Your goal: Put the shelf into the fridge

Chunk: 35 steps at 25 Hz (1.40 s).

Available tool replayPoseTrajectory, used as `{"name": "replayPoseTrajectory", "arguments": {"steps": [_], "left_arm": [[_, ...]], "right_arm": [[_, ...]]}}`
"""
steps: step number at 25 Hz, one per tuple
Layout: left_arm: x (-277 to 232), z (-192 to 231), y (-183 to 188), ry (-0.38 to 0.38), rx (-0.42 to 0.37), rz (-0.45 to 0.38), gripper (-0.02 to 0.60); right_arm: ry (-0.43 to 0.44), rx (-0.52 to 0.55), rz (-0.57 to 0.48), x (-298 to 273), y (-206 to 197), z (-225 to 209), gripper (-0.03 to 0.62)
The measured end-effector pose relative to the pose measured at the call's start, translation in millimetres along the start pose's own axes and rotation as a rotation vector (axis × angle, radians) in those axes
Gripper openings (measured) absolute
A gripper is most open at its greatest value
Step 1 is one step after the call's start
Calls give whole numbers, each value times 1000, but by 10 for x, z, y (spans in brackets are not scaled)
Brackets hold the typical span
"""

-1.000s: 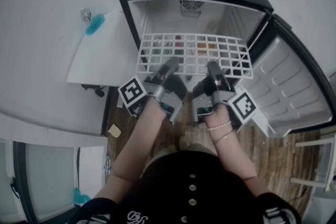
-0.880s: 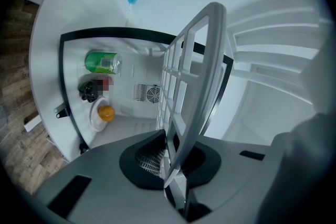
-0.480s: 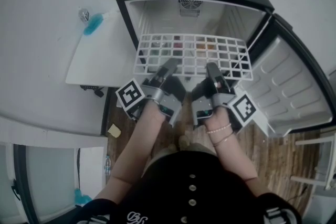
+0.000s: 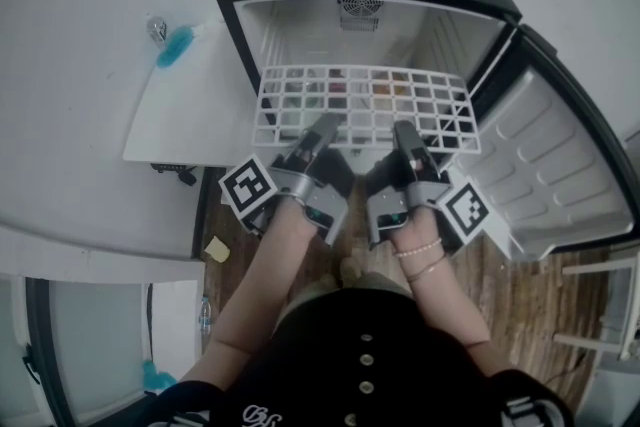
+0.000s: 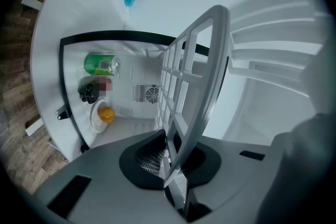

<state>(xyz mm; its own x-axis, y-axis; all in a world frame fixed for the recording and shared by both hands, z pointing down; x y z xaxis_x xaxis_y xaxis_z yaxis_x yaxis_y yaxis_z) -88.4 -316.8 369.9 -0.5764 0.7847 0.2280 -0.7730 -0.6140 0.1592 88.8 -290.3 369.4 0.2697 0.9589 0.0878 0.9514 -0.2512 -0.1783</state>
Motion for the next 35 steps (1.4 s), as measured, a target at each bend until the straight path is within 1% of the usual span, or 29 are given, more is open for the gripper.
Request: {"name": "replayPoseTrajectory", "arguments": {"steps": [12,18,28,35], "left_arm": [[-5,21,4,1,-1,-6,34],[4,54,17,16,1,-12,34],[-29,65,42,11,5,-5,34],[-21,2,-18,-8,9,19,34]], "right_arm": [[-7,-10,3,-8,7,-30,34],[-24,-30,2,-2,-5,-91,34],[-27,-26,16,-41,11,-92,34],[-14,5,0,-17,42,-3,34]]}}
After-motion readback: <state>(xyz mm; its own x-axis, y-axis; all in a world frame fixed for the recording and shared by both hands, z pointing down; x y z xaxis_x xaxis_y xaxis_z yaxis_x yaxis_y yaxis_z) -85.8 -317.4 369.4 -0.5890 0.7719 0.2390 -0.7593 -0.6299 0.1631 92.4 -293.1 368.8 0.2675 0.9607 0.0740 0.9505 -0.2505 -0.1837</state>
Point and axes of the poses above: the fingertips, and each gripper's own axes: x backward along the fingers, z to its left, y out of its top, the point moved 6 cm from there along x, backward along the fingers, and after that the axes turned 7 degrees about x, right-handed, at the moved point
